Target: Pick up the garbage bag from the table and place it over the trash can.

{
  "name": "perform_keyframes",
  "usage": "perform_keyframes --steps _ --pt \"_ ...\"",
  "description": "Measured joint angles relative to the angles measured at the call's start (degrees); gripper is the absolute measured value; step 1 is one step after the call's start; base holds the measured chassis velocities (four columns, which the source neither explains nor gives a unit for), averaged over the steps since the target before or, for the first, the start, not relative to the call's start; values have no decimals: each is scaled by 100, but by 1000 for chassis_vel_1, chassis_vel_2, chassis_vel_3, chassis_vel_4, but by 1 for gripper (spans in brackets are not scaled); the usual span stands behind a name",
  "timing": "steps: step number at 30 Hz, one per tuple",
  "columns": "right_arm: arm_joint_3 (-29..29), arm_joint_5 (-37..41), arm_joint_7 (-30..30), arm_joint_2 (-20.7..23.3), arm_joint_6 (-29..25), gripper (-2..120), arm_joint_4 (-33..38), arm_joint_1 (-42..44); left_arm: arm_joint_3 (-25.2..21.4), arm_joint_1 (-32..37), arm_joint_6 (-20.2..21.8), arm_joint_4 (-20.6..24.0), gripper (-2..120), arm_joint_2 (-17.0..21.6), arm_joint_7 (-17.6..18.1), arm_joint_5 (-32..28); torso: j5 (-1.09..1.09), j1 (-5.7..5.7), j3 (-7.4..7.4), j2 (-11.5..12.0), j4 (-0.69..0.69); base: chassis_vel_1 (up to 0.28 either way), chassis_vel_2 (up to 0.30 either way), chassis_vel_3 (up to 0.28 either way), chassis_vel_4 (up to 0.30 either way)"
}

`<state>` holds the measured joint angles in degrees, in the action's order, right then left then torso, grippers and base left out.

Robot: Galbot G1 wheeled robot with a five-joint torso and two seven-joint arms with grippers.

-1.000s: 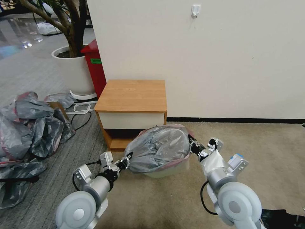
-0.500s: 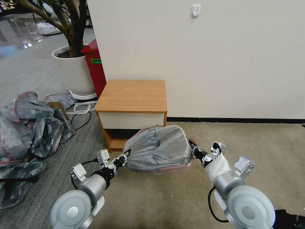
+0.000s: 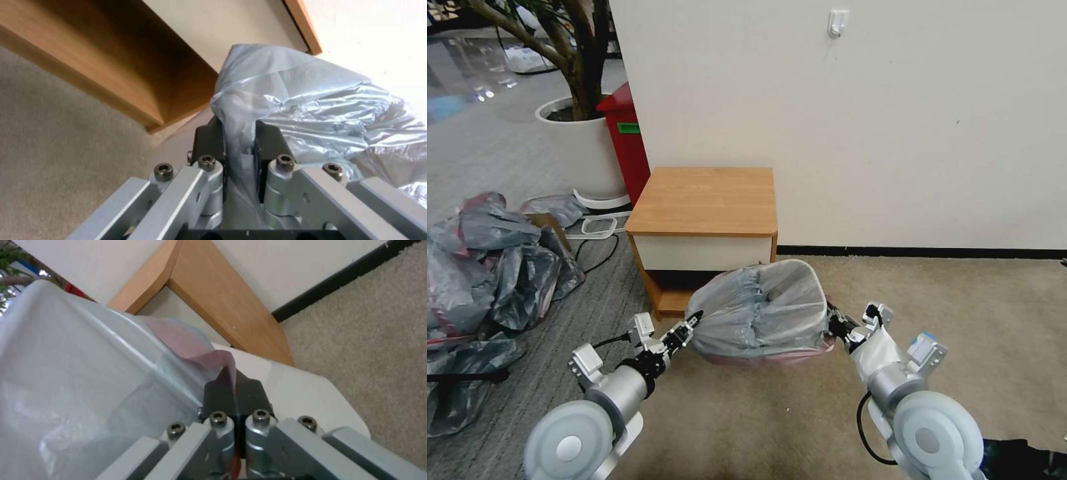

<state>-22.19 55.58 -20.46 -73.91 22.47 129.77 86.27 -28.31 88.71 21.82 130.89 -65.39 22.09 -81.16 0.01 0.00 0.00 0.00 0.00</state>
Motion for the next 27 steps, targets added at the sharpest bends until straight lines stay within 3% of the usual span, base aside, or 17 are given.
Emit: perform_keyframes --steps 27 --pt "-74 -599 707 -16 -399 0 -1279 -391 -49 55 60 177 8 39 -13 -368 -1 0 0 0 0 0 0 0 0"
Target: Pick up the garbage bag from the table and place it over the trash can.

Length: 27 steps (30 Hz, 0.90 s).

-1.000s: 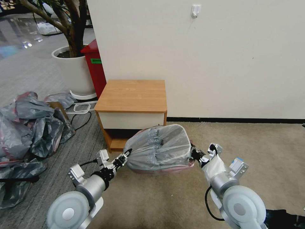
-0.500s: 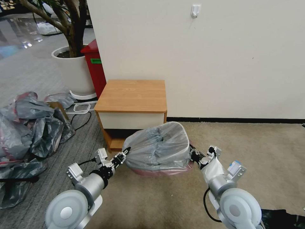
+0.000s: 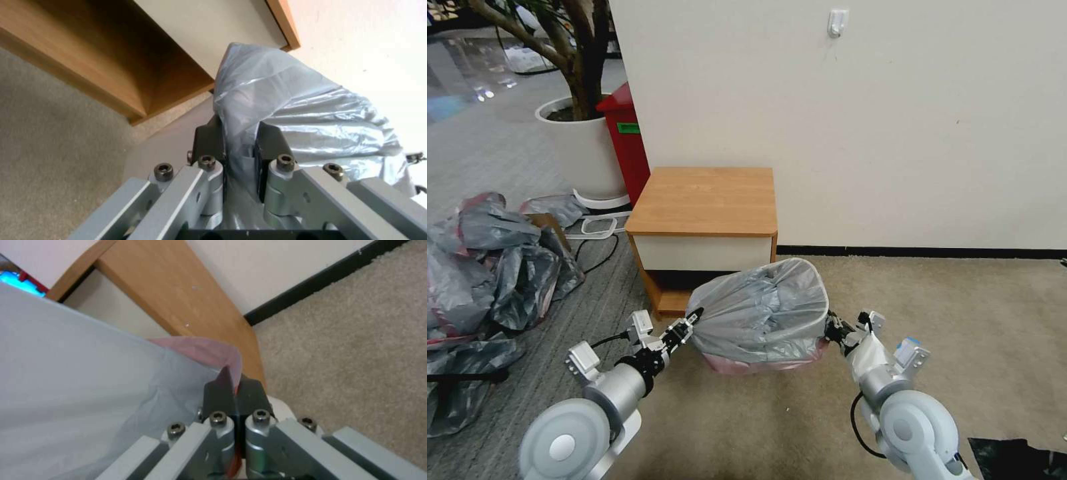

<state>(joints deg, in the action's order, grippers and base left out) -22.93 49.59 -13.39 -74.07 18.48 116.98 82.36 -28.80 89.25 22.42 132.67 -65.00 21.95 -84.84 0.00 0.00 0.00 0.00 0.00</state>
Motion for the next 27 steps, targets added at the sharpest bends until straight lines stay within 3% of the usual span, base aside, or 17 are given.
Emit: perform_keyframes --steps 9,19,26,27 --pt "-19 -48 73 -9 -41 3 57 130 -9 -20 1 2 8 15 -8 -15 0 0 0 0 0 0 0 0 0" --pt "-378 176 71 82 -398 43 809 557 -82 -127 -12 -157 8 140 132 12 0 0 0 0 0 0 0 0 0" --pt "-747 572 52 218 -453 64 1328 608 23 -116 -3 -156 8 182 162 216 0 0 0 0 1 0 0 0 0" --pt "-837 653 48 351 -440 73 1462 542 62 -98 15 -142 8 230 157 369 -1 0 0 0 1 0 0 0 0"
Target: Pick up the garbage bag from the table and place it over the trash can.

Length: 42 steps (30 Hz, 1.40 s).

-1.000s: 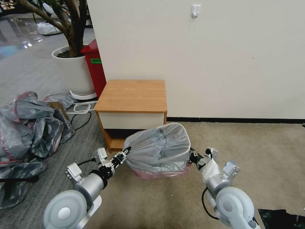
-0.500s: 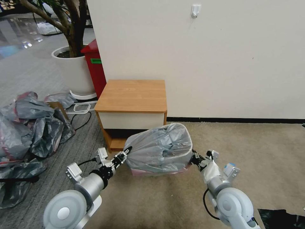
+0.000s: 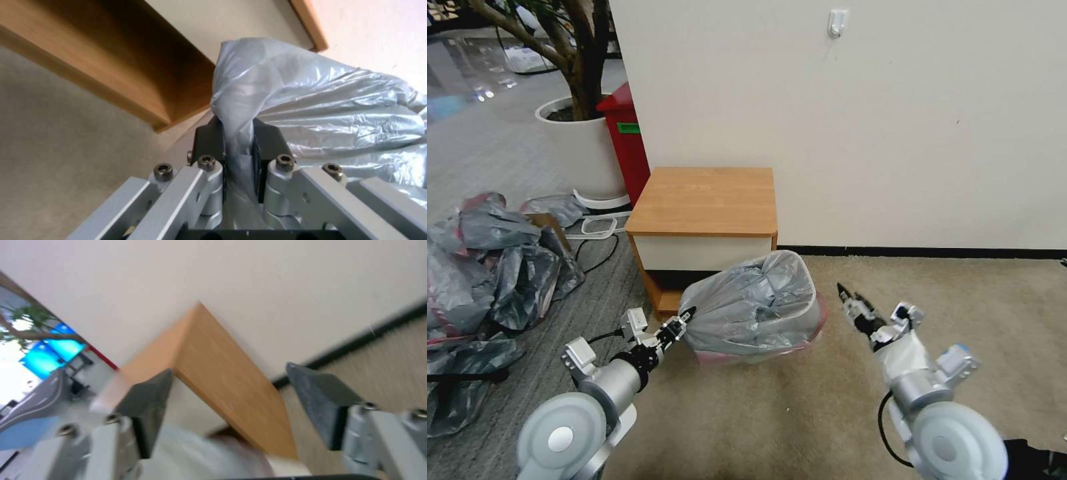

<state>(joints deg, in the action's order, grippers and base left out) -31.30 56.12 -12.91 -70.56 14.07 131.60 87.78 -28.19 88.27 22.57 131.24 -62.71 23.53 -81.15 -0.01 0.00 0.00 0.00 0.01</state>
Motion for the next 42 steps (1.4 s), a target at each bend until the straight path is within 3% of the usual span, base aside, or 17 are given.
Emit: perform_keyframes --steps 2,4,5,7,8,9,10,11,13,17,21,28,32,42 --pt "-43 39 -1 115 25 76 90 -54 21 12 11 15 8 36 -6 88 -1 0 0 0 0 0 0 0 0" --pt "-83 0 181 625 210 86 372 -255 80 35 61 59 8 157 -47 414 -1 0 0 0 -1 0 0 0 0" --pt "-83 0 181 625 210 86 372 -255 80 35 61 59 8 157 -47 414 -1 0 0 0 -1 0 0 0 0" --pt "2 -316 608 1082 267 94 532 -396 115 50 83 77 8 240 -115 710 1 0 0 0 -1 0 0 0 0" --pt "2 -316 608 1082 267 94 532 -396 115 50 83 77 8 240 -115 710 1 0 0 0 -1 0 0 0 0" --pt "190 -711 964 1506 283 93 634 -556 147 60 101 115 8 304 -155 925 1 0 0 0 -1 0 0 0 0" --pt "530 -1308 1443 2056 521 83 745 -864 188 88 112 190 8 354 -207 1254 0 0 0 0 -1 0 0 0 0" --pt "726 -1654 1676 2291 721 76 757 -1027 202 124 111 215 8 366 -300 1540 0 0 0 0 -1 0 0 0 0" --pt "823 -1840 1764 2401 824 73 754 -1109 211 150 101 218 8 374 -372 1752 0 0 0 0 -1 0 0 0 0" --pt "1420 -2703 2256 2922 1448 54 701 -1551 262 249 21 291 8 385 -569 2387 0 0 0 0 -1 0 0 0 0" --pt "1697 -2778 2289 3021 1675 46 721 -1749 283 255 -6 299 8 384 -599 2541 0 0 0 0 -1 0 0 0 0" --pt "2990 -3007 2250 2941 2566 16 597 -2840 320 248 -64 332 8 388 -671 2940 1 0 1 0 -1 0 0 0 0" --pt "3355 -3077 2180 2823 2667 2 520 -3231 323 296 -139 334 8 388 -797 3270 1 0 0 0 -1 0 0 0 0" --pt "4348 -3083 1886 2298 2668 0 106 -4088 400 335 -180 333 8 375 -885 3494 1 0 0 0 -1 0 0 0 0"
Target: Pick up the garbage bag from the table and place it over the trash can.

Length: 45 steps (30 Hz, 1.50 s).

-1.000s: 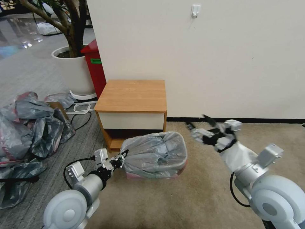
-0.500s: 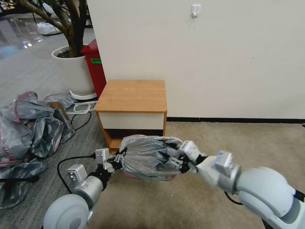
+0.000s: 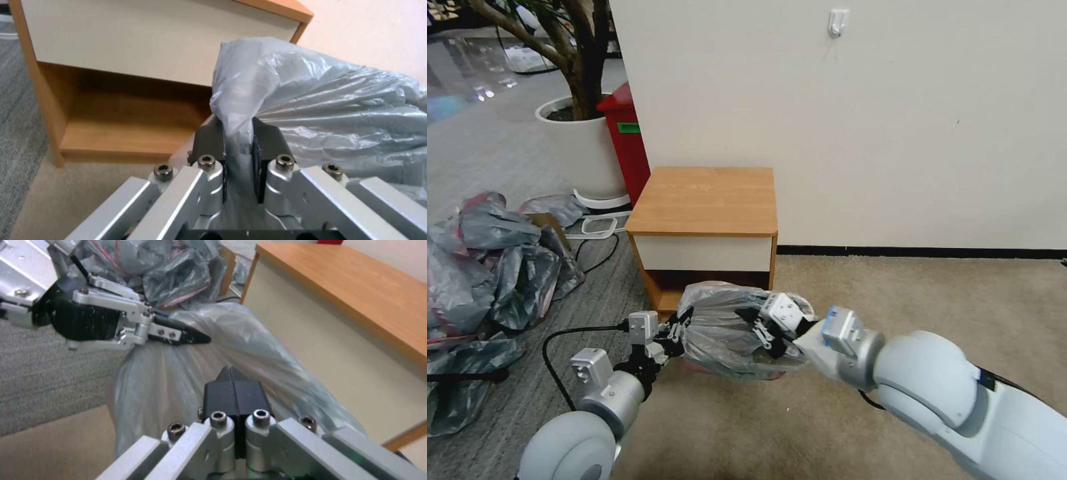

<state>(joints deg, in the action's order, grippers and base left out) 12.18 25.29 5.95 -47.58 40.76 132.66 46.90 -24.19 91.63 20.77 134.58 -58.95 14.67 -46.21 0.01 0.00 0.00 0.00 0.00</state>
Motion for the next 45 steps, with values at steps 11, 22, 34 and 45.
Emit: perform_keyframes --steps 11,22,34,45 --pt "736 -216 -244 -388 -12 0 -725 -452 88 3 -28 0 8 -59 -60 179 0 0 0 0 0 0 0 0 0" --pt "1300 -229 -270 -458 -24 0 -1402 -929 79 64 -29 97 8 -98 -113 232 0 0 0 0 0 0 0 0 0" --pt "1482 -473 -271 -428 -27 0 -1779 -998 90 112 -33 170 8 -140 -180 269 -1 0 0 0 1 0 0 0 0" --pt "1925 -700 -348 -474 -26 0 -2160 -1318 107 169 -38 261 8 -174 -253 370 -1 0 0 0 0 0 0 0 0"
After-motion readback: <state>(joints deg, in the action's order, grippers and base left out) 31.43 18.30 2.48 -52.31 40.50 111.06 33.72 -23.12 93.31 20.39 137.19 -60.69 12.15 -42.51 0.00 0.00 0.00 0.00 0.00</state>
